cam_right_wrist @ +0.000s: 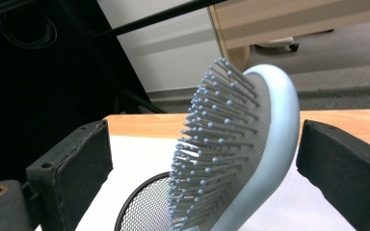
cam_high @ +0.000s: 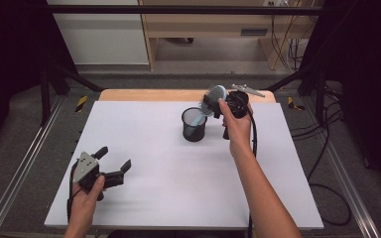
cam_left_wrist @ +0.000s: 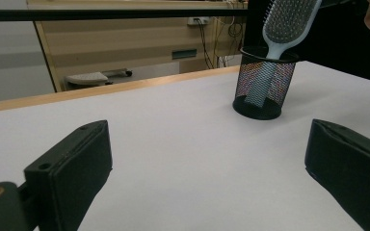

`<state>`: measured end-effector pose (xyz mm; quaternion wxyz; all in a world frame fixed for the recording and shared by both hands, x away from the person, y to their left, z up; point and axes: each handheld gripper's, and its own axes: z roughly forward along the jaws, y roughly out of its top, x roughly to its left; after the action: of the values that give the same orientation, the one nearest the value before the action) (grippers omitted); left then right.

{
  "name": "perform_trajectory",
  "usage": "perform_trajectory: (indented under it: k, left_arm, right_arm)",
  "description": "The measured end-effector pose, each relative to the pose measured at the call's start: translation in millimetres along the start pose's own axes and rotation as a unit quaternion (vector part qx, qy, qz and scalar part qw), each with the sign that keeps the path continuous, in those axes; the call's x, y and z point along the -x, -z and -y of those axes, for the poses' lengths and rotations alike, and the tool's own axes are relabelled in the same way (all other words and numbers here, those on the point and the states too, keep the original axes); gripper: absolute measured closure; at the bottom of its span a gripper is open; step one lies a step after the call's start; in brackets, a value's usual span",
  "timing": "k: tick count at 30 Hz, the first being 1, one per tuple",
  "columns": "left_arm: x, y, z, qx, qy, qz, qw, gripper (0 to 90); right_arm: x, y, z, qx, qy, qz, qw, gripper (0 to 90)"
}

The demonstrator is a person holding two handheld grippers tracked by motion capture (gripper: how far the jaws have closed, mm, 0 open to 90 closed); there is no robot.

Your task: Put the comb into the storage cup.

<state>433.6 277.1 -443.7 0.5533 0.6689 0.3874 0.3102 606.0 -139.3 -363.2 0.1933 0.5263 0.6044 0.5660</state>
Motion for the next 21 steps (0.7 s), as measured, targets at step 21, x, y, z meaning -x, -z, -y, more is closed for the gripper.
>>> perform_trajectory:
  k: [21]
  left_arm:
    - [-2.9,3.1,-1.2,0.005,0.003,-0.002,1.0,2.7]
  right_arm:
    - [-2.9,7.5,-3.7,0.026,0.028,0.019,0.9991,6.0]
